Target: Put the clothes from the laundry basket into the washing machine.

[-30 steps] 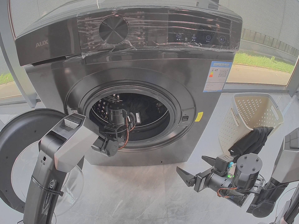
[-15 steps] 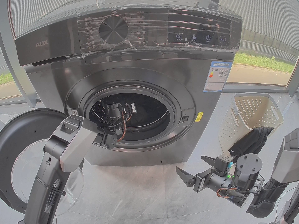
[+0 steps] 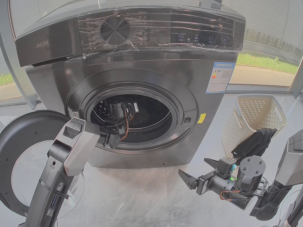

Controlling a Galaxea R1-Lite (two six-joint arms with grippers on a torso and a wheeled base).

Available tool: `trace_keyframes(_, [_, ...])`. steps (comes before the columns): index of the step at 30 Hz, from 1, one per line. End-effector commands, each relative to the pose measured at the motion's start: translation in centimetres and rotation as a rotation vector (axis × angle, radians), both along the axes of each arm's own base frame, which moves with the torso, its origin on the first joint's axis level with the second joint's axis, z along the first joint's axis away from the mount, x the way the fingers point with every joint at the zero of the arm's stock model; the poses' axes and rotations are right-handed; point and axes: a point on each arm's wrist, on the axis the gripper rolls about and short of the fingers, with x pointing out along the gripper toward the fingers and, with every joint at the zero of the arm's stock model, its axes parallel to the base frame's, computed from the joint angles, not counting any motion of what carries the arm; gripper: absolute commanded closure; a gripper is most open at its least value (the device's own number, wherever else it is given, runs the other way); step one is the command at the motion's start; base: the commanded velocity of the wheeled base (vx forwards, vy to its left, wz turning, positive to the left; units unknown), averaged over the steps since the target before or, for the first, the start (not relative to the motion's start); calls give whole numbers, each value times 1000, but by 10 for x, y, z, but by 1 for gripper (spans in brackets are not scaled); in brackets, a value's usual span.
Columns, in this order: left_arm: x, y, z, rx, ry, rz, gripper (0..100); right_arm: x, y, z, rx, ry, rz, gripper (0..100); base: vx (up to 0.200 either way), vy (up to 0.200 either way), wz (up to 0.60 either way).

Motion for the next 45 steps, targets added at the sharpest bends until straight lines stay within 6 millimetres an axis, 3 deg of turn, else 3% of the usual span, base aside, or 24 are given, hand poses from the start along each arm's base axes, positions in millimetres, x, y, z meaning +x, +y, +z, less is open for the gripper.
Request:
trace_keyframes(1, [1,0,-3,1,4,0,100,0,0,0,-1,1,0,0,0,0,0])
trace_keyframes(7, [1,1,-5,3,9,2,100,0,0,-1,-2,2,0,0,0,0,0])
trace_keyframes(8, [1,1,-5,3,9,2,0,0,0,-1,-2,2,0,0,0,0,0])
trace_keyframes(14, [-2,-2,-8,-5,31,-6,0,0,0,0,0,0,0,0,0,0,0])
trace_keyframes(24, [-33,-1,-22,50,200,-26,0,0,0,0,-1,0,1,0,0,0,0])
trace_keyframes(33, [-62,-5,-13,75,248,-60,0,0,0,0,-1,0,1,0,0,0,0])
trace_keyframes(37, [-95,-20,-5,93,273,-117,0,-1,0,0,-2,1,1,0,0,0,0])
trace_keyframes(38, [-95,-20,-5,93,273,-117,0,-1,0,0,-2,1,1,0,0,0,0])
trace_keyframes(39, [-112,-28,-4,104,286,-148,0,-1,-1,0,-2,1,1,0,0,0,0])
trace_keyframes(42, [-129,-34,-4,108,286,-178,0,-1,-1,0,-3,2,1,0,0,0,0])
trace_keyframes(45, [-159,-41,0,111,278,-228,0,-2,-1,0,-3,2,1,0,0,0,0])
